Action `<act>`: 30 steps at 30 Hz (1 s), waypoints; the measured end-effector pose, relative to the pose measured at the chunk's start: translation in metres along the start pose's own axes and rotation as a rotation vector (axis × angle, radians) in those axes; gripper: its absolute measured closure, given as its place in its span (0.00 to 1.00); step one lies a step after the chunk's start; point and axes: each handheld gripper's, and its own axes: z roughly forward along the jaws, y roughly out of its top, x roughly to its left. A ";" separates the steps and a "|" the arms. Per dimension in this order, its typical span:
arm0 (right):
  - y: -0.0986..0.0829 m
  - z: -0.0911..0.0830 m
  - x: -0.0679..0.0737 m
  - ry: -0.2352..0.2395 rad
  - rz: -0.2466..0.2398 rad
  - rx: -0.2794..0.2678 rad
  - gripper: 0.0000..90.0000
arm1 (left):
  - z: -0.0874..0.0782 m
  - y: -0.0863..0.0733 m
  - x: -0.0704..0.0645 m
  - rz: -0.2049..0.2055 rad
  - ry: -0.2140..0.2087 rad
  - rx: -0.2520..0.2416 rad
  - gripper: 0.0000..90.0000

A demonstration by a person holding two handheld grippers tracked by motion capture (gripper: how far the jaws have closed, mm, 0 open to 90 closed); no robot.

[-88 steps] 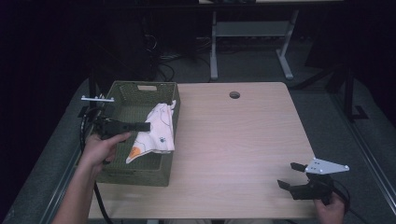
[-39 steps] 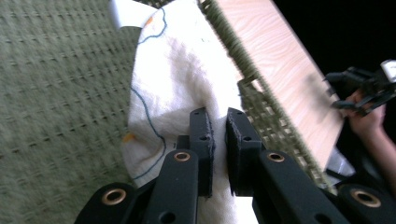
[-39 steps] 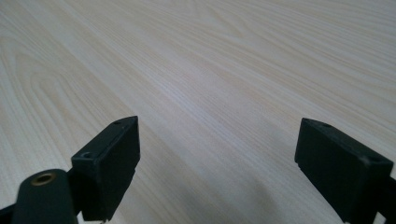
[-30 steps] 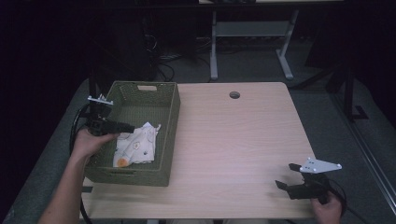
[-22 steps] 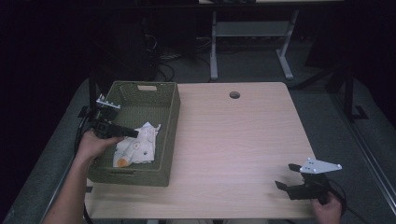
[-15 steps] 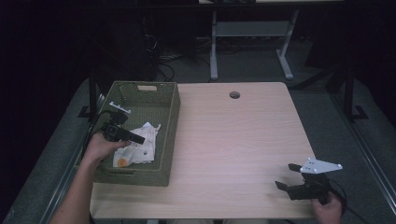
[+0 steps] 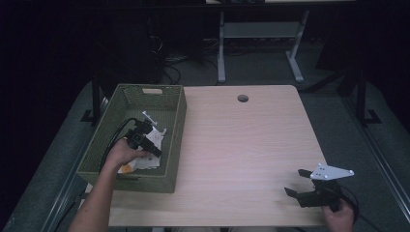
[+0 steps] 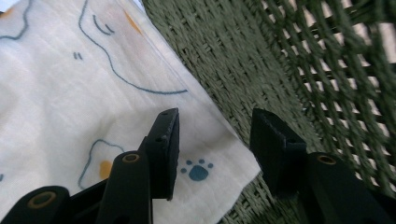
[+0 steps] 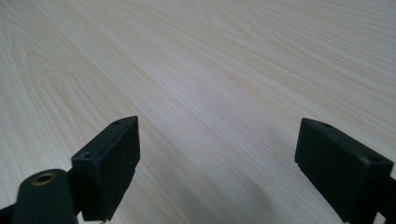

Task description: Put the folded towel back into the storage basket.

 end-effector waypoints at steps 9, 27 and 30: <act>0.000 0.000 0.001 0.002 -0.003 0.001 0.15 | 0.009 -0.001 -0.001 0.010 0.064 0.053 0.82; 0.001 -0.001 0.002 -0.003 -0.004 -0.008 0.15 | -0.013 -0.014 0.000 0.058 -0.035 0.027 0.93; 0.001 0.000 0.002 -0.004 -0.002 -0.005 0.15 | -0.022 -0.017 0.006 0.037 -0.049 -0.001 0.91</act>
